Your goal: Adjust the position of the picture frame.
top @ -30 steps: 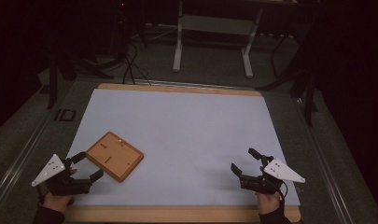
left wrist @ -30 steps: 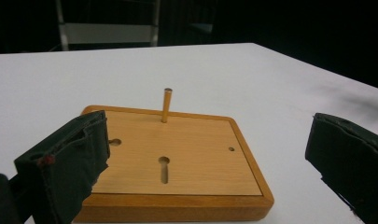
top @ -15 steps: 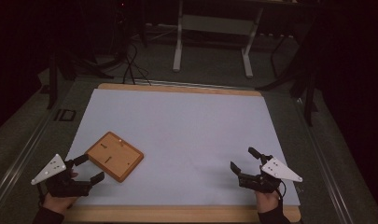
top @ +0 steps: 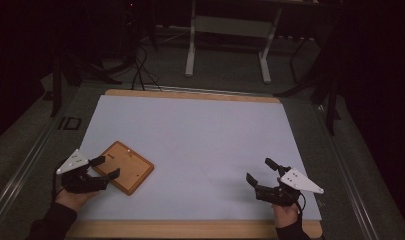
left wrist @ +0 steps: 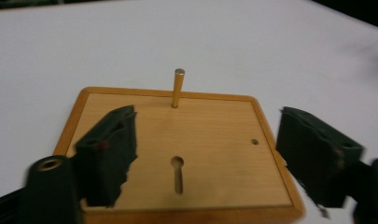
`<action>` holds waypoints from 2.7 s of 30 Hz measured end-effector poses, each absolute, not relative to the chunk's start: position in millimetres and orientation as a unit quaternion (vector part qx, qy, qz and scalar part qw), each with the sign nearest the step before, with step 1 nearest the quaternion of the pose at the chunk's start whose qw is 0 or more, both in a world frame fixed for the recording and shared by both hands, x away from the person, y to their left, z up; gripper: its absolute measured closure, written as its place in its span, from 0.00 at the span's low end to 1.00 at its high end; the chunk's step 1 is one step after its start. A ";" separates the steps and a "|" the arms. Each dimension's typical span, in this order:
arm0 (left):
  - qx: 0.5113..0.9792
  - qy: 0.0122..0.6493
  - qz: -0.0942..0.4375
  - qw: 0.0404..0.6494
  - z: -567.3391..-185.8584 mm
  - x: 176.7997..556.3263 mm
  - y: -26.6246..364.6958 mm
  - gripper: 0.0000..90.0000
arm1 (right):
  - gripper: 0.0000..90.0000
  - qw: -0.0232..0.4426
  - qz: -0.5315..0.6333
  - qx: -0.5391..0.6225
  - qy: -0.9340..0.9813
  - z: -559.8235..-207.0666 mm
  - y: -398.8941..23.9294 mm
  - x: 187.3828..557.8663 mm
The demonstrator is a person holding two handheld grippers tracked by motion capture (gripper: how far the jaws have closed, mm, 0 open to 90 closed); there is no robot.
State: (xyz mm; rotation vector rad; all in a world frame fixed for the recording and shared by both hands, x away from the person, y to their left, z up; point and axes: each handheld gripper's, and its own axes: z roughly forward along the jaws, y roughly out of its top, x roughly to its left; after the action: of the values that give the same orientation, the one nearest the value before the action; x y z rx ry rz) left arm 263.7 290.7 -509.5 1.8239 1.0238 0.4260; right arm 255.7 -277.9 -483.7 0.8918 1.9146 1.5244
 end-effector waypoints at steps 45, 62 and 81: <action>0.777 0.424 0.219 0.410 -534.8 327.8 247.9 0.94 | 0.15 0.234 0.562 0.322 0.725 -489.1 -277.6 259.3; 0.767 0.402 0.231 0.444 -514.7 314.4 243.2 0.94 | 0.15 0.231 0.563 0.324 0.724 -489.7 -278.6 259.9; 0.765 0.358 0.223 0.487 -483.2 305.8 212.8 0.94 | 0.15 0.230 0.563 0.324 0.724 -489.7 -278.8 259.8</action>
State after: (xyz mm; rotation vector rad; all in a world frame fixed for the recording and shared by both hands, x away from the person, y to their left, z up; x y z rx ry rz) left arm 305.8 212.8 -483.2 1.8601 0.8707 0.5424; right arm 259.8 -278.8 -489.7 0.8910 1.9923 1.5499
